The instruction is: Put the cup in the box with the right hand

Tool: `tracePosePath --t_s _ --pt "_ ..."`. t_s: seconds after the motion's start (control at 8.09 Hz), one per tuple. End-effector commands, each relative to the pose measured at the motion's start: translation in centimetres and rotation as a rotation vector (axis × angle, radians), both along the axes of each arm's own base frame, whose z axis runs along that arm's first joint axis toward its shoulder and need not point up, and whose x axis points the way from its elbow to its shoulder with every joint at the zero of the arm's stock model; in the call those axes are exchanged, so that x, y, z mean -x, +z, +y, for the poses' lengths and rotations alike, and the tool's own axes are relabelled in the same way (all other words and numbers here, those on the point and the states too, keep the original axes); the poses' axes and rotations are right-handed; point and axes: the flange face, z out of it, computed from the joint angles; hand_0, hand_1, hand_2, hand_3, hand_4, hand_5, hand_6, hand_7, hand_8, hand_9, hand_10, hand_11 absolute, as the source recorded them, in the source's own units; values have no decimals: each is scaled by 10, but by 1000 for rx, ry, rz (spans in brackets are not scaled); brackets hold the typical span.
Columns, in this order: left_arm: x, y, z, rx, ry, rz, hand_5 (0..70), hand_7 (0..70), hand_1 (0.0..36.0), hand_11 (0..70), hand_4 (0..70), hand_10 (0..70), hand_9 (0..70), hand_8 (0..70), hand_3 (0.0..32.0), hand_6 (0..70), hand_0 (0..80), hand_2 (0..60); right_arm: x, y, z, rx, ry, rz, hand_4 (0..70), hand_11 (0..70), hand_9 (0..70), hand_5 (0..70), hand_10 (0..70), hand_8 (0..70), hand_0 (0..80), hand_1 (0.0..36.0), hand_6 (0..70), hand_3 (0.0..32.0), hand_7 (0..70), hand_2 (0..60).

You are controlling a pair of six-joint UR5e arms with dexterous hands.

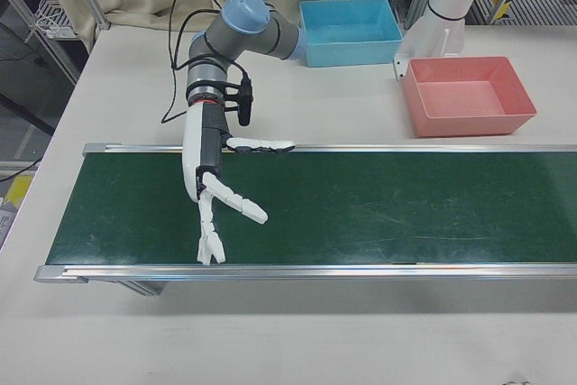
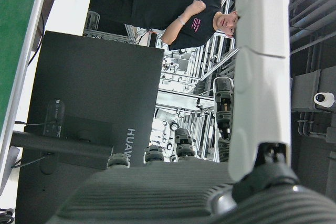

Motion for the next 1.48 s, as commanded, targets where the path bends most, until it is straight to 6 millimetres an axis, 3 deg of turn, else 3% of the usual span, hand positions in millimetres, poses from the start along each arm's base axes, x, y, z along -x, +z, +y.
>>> tracePosePath --t_s 0.0,0.49,0.74,0.99,1.11,1.36 --pt "-1 0 0 0 2 0 0 0 0 0 0 0 0 0 0 0 0 0 0 4 3 49 -8 -1 205 11 65 75 0 20 688 205 59 0 174 14" --pt "0 0 0 0 0 0 0 0 0 0 0 0 0 0 0 0 0 0 15 -2 -1 44 -30 -3 235 12 82 74 0 28 701 199 67 0 222 12" --pt "-1 0 0 0 2 0 0 0 0 0 0 0 0 0 0 0 0 0 20 -5 -2 40 -37 -3 248 13 81 73 0 28 724 183 67 0 217 0" --pt "0 0 0 0 0 0 0 0 0 0 0 0 0 0 0 0 0 0 21 -7 -1 39 -40 -4 221 5 73 68 0 22 675 174 62 0 203 5" --pt "0 0 0 0 0 0 0 0 0 0 0 0 0 0 0 0 0 0 22 -7 -1 37 -42 -5 227 4 71 69 0 22 690 165 61 0 195 0" --pt "0 0 0 0 0 0 0 0 0 0 0 0 0 0 0 0 0 0 22 -9 -2 33 -42 -7 216 6 69 72 0 23 722 176 60 0 182 0"
